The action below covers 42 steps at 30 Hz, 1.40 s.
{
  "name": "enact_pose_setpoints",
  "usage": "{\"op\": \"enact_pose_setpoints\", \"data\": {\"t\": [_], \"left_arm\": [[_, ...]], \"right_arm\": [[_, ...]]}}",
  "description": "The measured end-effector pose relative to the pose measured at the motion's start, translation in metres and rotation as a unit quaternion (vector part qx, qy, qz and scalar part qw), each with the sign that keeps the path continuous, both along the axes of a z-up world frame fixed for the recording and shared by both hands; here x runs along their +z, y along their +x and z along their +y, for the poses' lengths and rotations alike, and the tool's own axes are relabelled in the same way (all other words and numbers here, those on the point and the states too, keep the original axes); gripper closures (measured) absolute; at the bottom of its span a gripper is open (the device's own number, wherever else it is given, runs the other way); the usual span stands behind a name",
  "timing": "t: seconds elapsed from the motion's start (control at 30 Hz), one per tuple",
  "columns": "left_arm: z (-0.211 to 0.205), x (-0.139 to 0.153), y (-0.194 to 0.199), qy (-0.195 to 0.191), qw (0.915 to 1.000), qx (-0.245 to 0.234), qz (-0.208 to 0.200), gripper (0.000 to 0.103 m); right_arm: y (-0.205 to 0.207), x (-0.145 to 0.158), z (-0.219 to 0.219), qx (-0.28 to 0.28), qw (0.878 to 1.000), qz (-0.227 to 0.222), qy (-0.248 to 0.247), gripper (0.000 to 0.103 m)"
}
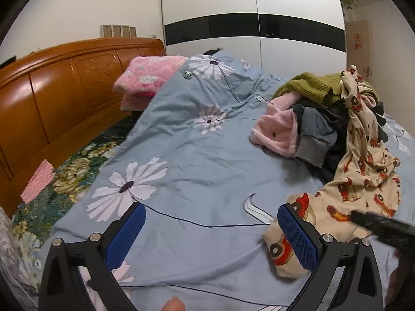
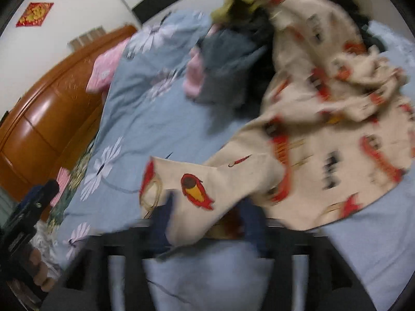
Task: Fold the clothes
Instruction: 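Lay the cream pants flat on the duvet with the right gripper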
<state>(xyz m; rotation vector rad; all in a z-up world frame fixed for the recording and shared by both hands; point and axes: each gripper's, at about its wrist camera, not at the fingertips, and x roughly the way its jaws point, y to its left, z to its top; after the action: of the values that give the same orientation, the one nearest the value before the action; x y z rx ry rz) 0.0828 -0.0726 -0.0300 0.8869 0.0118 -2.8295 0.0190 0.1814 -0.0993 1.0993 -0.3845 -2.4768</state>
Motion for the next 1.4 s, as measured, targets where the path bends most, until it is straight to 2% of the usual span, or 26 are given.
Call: {"op": "enact_pose_setpoints", "data": {"t": [0.13, 0.23, 0.33, 0.4, 0.5, 0.6, 0.77, 0.87, 1.03, 1.13, 1.17, 1.2, 1.23, 1.27, 1.3, 1.33, 1.37, 1.4], "left_arm": [[0.011, -0.009, -0.005, 0.030, 0.9995, -0.011, -0.007, 0.000], [0.031, -0.023, -0.011, 0.024, 0.9986, -0.032, -0.035, 0.000], [0.063, -0.034, -0.012, -0.022, 0.9972, -0.055, -0.045, 0.000], [0.089, -0.038, -0.014, -0.079, 0.9949, -0.054, -0.032, 0.000], [0.124, -0.044, -0.018, -0.158, 0.9856, -0.059, -0.014, 0.000], [0.139, -0.053, -0.023, -0.188, 0.9795, -0.071, -0.010, 0.000], [0.140, -0.066, -0.032, -0.145, 0.9844, -0.093, -0.033, 0.000], [0.141, -0.079, -0.040, -0.118, 0.9841, -0.118, -0.061, 0.000], [0.138, -0.082, -0.039, -0.069, 0.9870, -0.131, -0.061, 0.000], [0.133, -0.079, -0.041, -0.019, 0.9842, -0.160, -0.074, 0.000], [0.130, -0.077, -0.041, 0.005, 0.9828, -0.169, -0.076, 0.000], [0.126, -0.075, -0.041, 0.030, 0.9806, -0.177, -0.077, 0.000], [0.123, -0.073, -0.041, 0.050, 0.9785, -0.184, -0.078, 0.000], [0.121, -0.071, -0.041, 0.065, 0.9770, -0.187, -0.079, 0.000], [0.118, -0.069, -0.041, 0.080, 0.9752, -0.190, -0.080, 0.000], [0.117, -0.068, -0.042, 0.089, 0.9740, -0.191, -0.082, 0.000], [0.116, -0.068, -0.043, 0.092, 0.9739, -0.189, -0.086, 0.000], [0.116, -0.068, -0.044, 0.094, 0.9738, -0.187, -0.089, 0.000]], "right_arm": [[0.024, 0.038, 0.046, -0.024, 0.996, 0.071, 0.050, 0.009], [0.037, 0.055, 0.067, -0.036, 0.990, 0.100, 0.091, 0.003], [0.033, 0.051, 0.100, -0.071, 0.988, 0.086, 0.110, 0.001], [0.021, 0.041, 0.131, -0.106, 0.985, 0.066, 0.116, 0.001], [0.000, 0.019, 0.181, -0.162, 0.982, 0.017, 0.100, 0.001], [-0.017, -0.002, 0.218, -0.193, 0.978, -0.024, 0.079, 0.001], [-0.046, -0.024, 0.243, -0.185, 0.982, -0.043, 0.013, 0.001], [-0.066, -0.041, 0.243, -0.180, 0.981, -0.070, 0.005, 0.001], [-0.076, -0.047, 0.233, -0.160, 0.985, -0.050, -0.037, 0.001], [-0.083, -0.049, 0.229, -0.161, 0.984, -0.046, -0.058, 0.001], [-0.084, -0.048, 0.228, -0.162, 0.984, -0.043, -0.066, 0.007], [-0.084, -0.047, 0.227, -0.160, 0.984, -0.041, -0.073, 0.025], [-0.084, -0.047, 0.226, -0.156, 0.984, -0.045, -0.076, 0.038], [-0.085, -0.047, 0.224, -0.151, 0.984, -0.053, -0.078, 0.061], [-0.086, -0.048, 0.222, -0.145, 0.985, -0.058, -0.074, 0.068], [-0.085, -0.049, 0.219, -0.141, 0.986, -0.059, -0.063, 0.068], [-0.083, -0.049, 0.216, -0.138, 0.988, -0.057, -0.047, 0.076], [-0.082, -0.049, 0.212, -0.135, 0.989, -0.054, -0.032, 0.090]]}}
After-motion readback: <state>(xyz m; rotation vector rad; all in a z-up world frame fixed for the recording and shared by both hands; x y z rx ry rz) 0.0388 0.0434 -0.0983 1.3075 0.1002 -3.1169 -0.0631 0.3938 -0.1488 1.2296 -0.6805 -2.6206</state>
